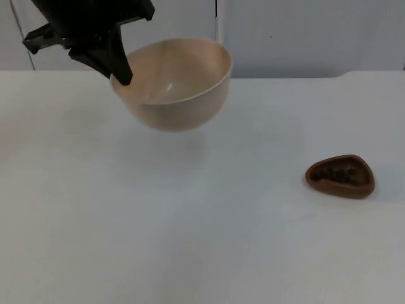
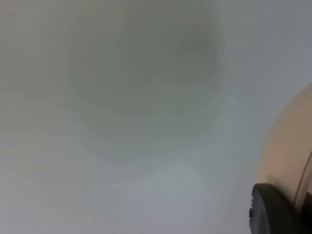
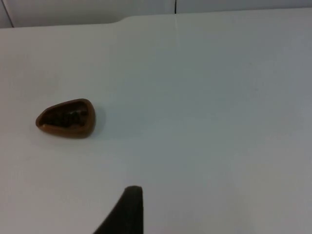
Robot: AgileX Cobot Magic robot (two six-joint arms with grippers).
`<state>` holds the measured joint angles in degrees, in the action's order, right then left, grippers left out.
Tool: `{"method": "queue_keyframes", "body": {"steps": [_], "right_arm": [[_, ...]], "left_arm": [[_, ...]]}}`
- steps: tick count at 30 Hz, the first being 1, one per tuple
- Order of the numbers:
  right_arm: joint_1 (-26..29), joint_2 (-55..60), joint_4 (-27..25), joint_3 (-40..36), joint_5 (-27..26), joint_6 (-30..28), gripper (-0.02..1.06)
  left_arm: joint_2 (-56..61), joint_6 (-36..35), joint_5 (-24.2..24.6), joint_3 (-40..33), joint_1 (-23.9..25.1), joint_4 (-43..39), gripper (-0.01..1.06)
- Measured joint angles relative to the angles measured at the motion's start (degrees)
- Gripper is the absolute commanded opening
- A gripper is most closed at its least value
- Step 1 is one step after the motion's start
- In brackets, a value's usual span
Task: Pick up the bowl with the left hand and pour the coffee beans from the cup into the bowl with the right hand.
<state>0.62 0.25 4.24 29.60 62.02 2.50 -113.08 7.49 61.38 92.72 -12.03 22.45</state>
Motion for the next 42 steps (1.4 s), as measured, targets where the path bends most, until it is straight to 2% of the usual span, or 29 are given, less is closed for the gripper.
{"method": "queue_keyframes", "body": {"steps": [9,14,18,25,29,31,35,39,42], "right_arm": [[0.0,0.0,0.2,0.0,0.0,-0.1,1.05],[0.0,0.0,0.2,0.0,0.0,-0.1,1.05],[0.0,0.0,0.2,0.0,0.0,-0.1,1.05],[0.0,0.0,0.2,0.0,0.0,-0.1,1.05],[0.0,0.0,0.2,0.0,0.0,-0.1,1.05],[0.0,0.0,0.2,0.0,0.0,-0.1,1.05],[0.0,0.0,0.2,0.0,0.0,-0.1,1.05],[0.0,0.0,0.2,0.0,0.0,-0.1,1.05],[0.0,0.0,0.2,0.0,0.0,-0.1,1.05]], "left_arm": [[2.8,-1.5,0.7,-1.0,-3.3,-2.0,0.00],[3.9,-1.6,-0.4,-6.2,-3.9,-3.2,0.00],[5.0,-1.7,-4.4,-14.3,-4.3,-3.4,0.00],[7.3,-2.4,-10.2,-21.6,-5.5,-4.4,0.00],[7.6,-3.7,-12.0,-23.8,-8.3,-5.8,0.00],[7.6,-6.2,-13.8,-24.8,-12.2,-7.8,0.00],[7.6,-9.1,-15.5,-24.9,-15.9,-10.4,0.00],[7.6,-15.5,-16.5,-24.9,-21.8,-16.9,0.00],[7.6,-18.6,-16.8,-24.9,-23.6,-21.3,0.00]]}}
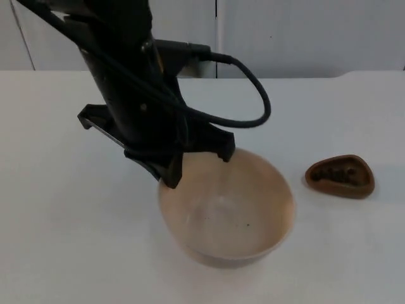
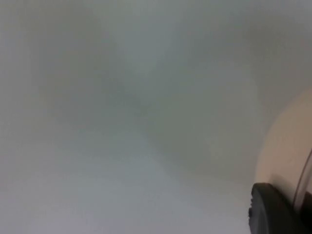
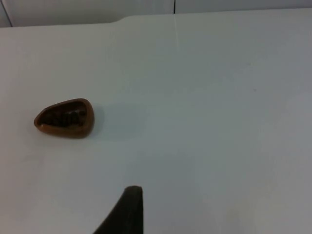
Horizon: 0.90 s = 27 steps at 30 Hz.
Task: Pick up the bowl with the left hand and pour the coffee beans from the cup into the bowl with the right hand.
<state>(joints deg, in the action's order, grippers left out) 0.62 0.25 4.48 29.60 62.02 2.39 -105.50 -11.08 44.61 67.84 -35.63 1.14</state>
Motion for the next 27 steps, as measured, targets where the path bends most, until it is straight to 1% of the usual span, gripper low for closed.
{"method": "queue_keyframes", "body": {"steps": [3,27], "right_arm": [[0.0,0.0,0.0,0.0,0.0,0.0,1.05],[0.0,0.0,-0.3,0.0,0.0,0.1,1.05]], "left_arm": [[0.0,-1.9,0.0,0.0,-1.3,-2.4,0.00],[0.0,-2.4,0.2,0.0,-1.4,-3.0,0.00]]}}
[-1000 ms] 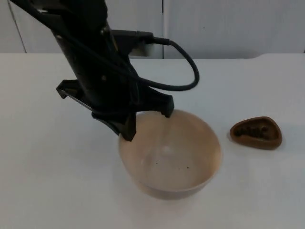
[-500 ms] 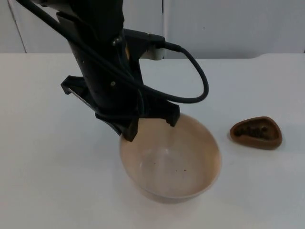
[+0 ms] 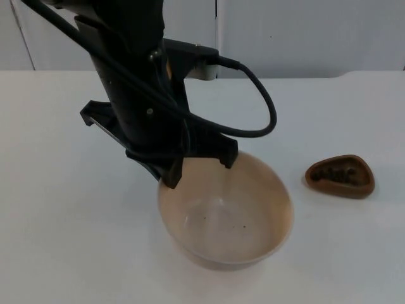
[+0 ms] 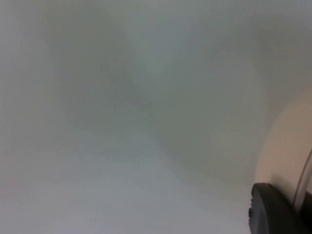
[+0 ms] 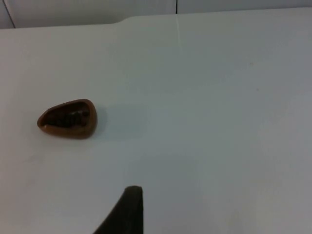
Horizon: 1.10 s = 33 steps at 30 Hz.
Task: Pick up the bowl with the left hand and pour the coffee beans from the cup into the bowl with the right hand.
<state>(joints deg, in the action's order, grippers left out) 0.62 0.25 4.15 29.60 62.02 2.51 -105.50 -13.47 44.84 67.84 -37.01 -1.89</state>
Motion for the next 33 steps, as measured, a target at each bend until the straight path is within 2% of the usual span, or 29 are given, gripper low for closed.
{"method": "queue_keyframes", "body": {"steps": [4,9,14,17,27,33], "right_arm": [[0.0,0.0,-0.4,1.2,-0.4,0.0,1.05],[0.0,2.3,-1.1,7.6,-2.8,0.0,1.05],[0.0,13.6,-1.1,13.6,-3.4,0.0,1.05],[0.0,26.5,-1.3,18.3,-3.4,0.0,1.05],[0.0,56.6,-7.0,29.6,-3.5,-2.1,1.05],[-3.7,72.2,-7.6,37.8,-3.3,-2.5,1.04]], "left_arm": [[0.0,0.0,0.6,-0.1,0.0,0.0,0.00],[0.0,0.0,0.9,-0.1,0.0,0.0,0.00],[0.0,-0.1,0.9,-0.1,0.0,0.0,0.00],[0.0,-0.1,0.9,-0.1,0.0,0.0,0.00],[0.0,-0.1,0.9,-0.1,0.0,0.0,0.00],[0.0,-0.1,0.9,-0.1,0.0,0.0,0.00]]}}
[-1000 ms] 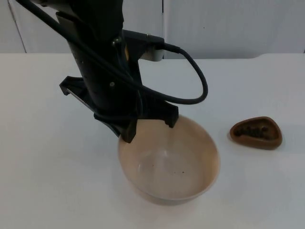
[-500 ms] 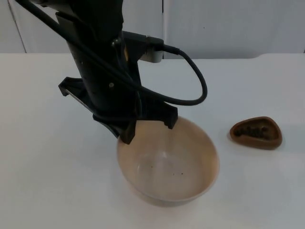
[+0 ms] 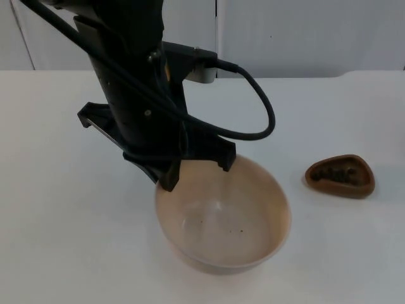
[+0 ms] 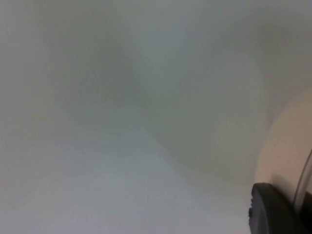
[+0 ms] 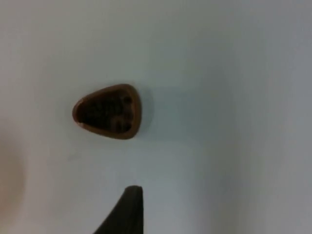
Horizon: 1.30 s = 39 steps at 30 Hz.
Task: Pick up the bowl with the left hand and pour the coffee beans from the cup into the bowl with the right hand.
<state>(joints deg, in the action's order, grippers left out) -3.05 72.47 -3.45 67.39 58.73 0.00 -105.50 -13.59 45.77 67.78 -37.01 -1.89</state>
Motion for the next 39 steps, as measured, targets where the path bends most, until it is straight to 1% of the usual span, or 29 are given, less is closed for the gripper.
{"method": "queue_keyframes", "body": {"steps": [3,4,5,9,10,14,21,30,39], "right_arm": [[-4.1,6.9,1.0,4.6,0.1,1.5,1.02],[-4.1,6.9,1.0,4.6,0.1,1.5,1.02],[-5.6,8.7,1.9,6.1,0.3,2.2,1.02],[-9.9,15.9,4.7,12.2,2.8,4.7,1.02],[-9.9,15.9,4.7,12.2,2.8,4.7,1.02],[-12.3,20.5,7.1,16.4,4.3,7.3,1.02],[-12.4,22.8,7.8,18.0,4.6,9.1,1.02],[-12.4,27.3,10.9,18.1,4.7,12.0,1.02],[-12.6,33.5,10.6,18.1,2.1,13.5,0.97]], "left_arm": [[0.0,0.0,0.0,0.0,0.0,0.0,0.00],[0.0,0.0,0.0,0.0,0.0,0.0,0.00],[0.0,0.0,0.0,0.0,0.0,0.0,0.00],[0.0,0.0,0.0,0.0,0.0,0.0,0.00],[0.0,0.0,0.0,0.0,0.0,0.0,0.00],[0.0,0.0,0.0,0.0,0.0,0.0,0.00],[0.0,0.0,0.0,0.0,0.0,0.0,0.00],[0.0,0.0,-0.1,0.0,0.0,0.0,0.00],[0.0,0.0,-0.1,0.0,0.0,-0.1,0.00]]}}
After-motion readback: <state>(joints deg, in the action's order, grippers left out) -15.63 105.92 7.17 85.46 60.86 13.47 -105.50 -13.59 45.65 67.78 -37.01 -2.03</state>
